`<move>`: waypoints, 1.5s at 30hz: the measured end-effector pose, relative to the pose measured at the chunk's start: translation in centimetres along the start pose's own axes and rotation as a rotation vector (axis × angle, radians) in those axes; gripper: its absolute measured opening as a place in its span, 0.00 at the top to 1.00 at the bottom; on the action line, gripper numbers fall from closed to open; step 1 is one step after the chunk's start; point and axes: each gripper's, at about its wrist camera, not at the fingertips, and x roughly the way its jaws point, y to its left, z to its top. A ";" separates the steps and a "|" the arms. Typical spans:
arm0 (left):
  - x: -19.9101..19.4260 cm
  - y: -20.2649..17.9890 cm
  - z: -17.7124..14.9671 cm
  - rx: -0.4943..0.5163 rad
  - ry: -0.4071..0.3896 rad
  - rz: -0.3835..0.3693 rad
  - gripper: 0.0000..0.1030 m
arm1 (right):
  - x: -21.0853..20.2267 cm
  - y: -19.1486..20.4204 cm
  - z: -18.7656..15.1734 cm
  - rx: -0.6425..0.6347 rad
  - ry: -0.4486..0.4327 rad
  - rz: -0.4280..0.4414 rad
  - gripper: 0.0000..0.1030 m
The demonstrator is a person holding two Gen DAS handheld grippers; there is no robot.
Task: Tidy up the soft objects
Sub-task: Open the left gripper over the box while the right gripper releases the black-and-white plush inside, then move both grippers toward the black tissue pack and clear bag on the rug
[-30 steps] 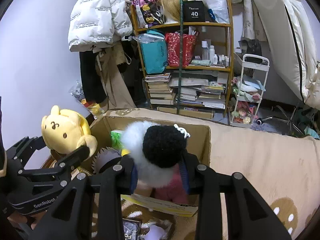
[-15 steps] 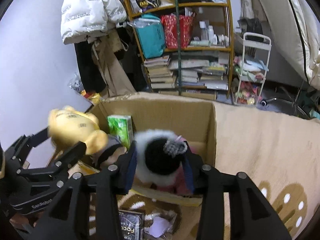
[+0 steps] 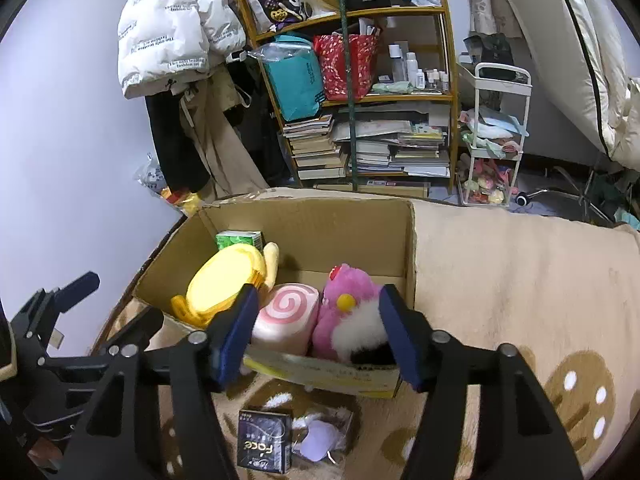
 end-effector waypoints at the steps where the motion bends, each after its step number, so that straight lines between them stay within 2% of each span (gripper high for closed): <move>1: -0.3 0.1 -0.2 -0.006 0.006 0.001 0.07 | -0.3 0.1 -0.1 -0.001 -0.001 0.000 0.35; 5: -1.4 0.4 -0.8 -0.031 0.023 0.001 0.07 | -1.4 0.2 -0.4 0.004 -0.009 -0.001 0.27; 10: -2.9 0.7 -1.4 -0.048 0.031 0.002 0.07 | -2.6 0.4 -1.0 0.005 -0.009 -0.003 0.25; 14: -4.1 0.8 -2.2 -0.064 0.044 -0.016 0.07 | -3.6 0.6 -1.7 0.015 -0.006 -0.011 0.20; 18: -5.1 0.3 -3.1 -0.040 0.051 -0.005 0.07 | -4.4 0.5 -2.2 0.028 -0.002 -0.016 0.18; 21: -5.9 -0.4 -3.8 -0.010 0.053 0.009 0.07 | -4.8 0.5 -2.8 0.030 0.005 -0.020 0.12; 32: -6.0 -1.3 -6.3 -0.012 0.121 -0.014 0.07 | -4.7 0.6 -4.6 0.042 0.068 -0.043 0.12; 45: -3.1 -2.5 -7.4 -0.017 0.147 -0.062 0.07 | -1.6 0.4 -5.6 0.048 0.150 -0.068 0.12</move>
